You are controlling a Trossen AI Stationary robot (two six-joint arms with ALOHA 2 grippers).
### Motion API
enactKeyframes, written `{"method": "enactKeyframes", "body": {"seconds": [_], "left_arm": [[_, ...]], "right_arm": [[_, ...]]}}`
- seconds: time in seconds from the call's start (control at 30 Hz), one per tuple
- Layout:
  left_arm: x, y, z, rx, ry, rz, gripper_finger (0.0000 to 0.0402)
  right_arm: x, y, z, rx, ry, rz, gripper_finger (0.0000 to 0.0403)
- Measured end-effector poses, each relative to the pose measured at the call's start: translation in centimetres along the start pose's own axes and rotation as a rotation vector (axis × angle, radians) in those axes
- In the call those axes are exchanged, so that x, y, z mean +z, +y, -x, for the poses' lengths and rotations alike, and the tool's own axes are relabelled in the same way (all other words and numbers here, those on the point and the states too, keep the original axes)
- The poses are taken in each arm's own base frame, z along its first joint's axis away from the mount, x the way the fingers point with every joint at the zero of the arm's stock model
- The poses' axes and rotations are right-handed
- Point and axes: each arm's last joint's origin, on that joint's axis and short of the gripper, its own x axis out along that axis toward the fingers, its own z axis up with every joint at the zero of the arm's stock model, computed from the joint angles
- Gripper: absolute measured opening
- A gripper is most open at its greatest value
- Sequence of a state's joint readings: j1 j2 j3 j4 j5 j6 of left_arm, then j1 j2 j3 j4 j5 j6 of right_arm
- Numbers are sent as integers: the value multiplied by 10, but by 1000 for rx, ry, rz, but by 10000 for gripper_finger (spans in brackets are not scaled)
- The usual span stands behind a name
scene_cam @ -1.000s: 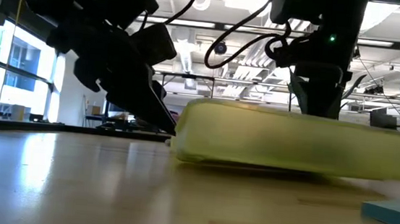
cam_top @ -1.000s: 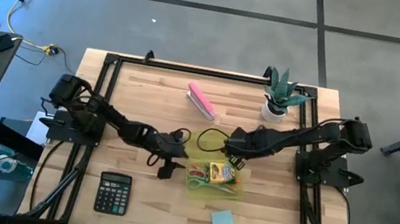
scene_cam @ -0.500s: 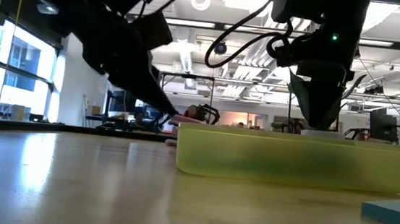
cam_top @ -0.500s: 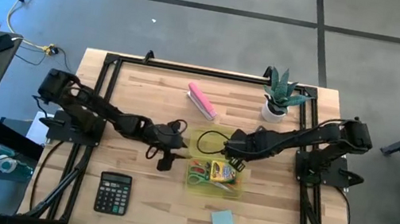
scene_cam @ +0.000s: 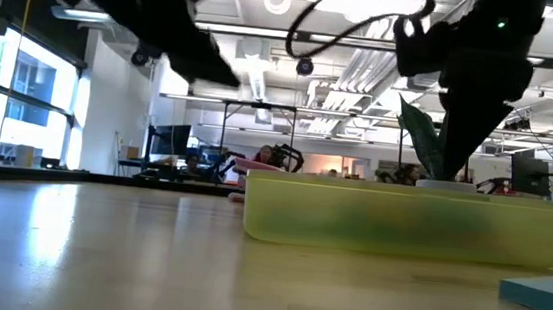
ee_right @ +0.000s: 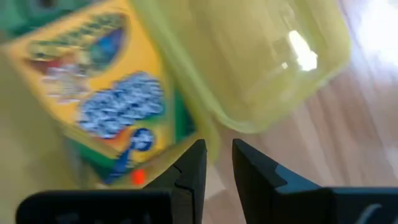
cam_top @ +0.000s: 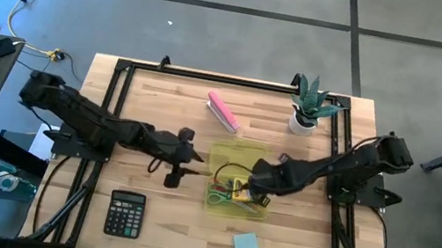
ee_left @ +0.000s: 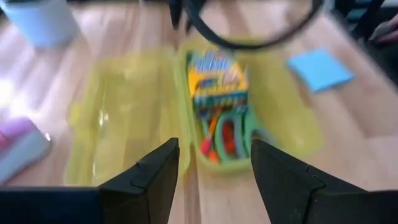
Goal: Pack school essentials
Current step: Put the sticky note into the yellow supply box
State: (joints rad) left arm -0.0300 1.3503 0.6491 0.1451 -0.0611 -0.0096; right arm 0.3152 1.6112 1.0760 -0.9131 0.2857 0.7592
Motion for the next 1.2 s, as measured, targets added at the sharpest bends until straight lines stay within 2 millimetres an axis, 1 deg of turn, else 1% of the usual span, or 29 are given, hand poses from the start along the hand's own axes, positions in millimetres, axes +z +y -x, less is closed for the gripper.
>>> {"method": "enactKeyframes", "body": {"seconds": [0.17, 0.3, 0.4, 0.5, 0.6, 0.7, 0.9, 1.0, 1.2], "left_arm": [[19, 8, 40, 17, -104, 15, 188], [28, 14, 76, 36, -182, 29, 188], [32, 17, 100, 45, -256, 35, 188], [29, 17, 121, 41, -336, 27, 188], [18, 17, 136, 42, -378, 27, 188], [3, 17, 146, 50, -408, 35, 188], [-30, 17, 154, 70, -453, 78, 188], [-47, 17, 153, 69, -466, 99, 188], [-78, 17, 143, 82, -461, 149, 188]], "right_arm": [[-3, 16, 5, 64, -88, 61, 68], [-3, 25, 8, 112, -140, 124, 68], [-3, 28, 9, 127, -163, 149, 68], [-1, 27, 12, 131, -181, 144, 68], [0, 27, 13, 133, -201, 137, 68], [0, 28, 14, 139, -207, 138, 68], [0, 28, 14, 139, -206, 142, 68], [0, 28, 14, 141, -203, 143, 68], [0, 27, 14, 139, -204, 159, 68]]}}
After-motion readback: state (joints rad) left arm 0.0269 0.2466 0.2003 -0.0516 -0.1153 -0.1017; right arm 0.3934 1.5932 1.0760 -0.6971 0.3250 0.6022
